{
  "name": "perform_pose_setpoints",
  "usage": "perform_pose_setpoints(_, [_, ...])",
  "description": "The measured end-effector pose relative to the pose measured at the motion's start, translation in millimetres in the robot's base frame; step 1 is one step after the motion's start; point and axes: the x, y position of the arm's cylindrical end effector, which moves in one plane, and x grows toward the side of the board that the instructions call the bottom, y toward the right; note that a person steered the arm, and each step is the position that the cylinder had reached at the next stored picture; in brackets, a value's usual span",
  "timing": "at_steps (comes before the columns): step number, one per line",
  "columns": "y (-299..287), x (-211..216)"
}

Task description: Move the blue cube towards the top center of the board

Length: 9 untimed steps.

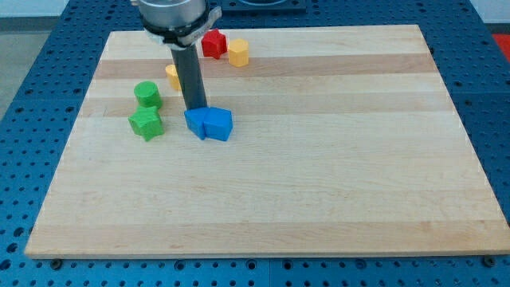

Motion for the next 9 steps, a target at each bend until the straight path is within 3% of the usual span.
perform_pose_setpoints(2, [-9.2,79.7])
perform_pose_setpoints(3, [-2.1,80.5])
perform_pose_setpoints(9, [109.8,-55.1])
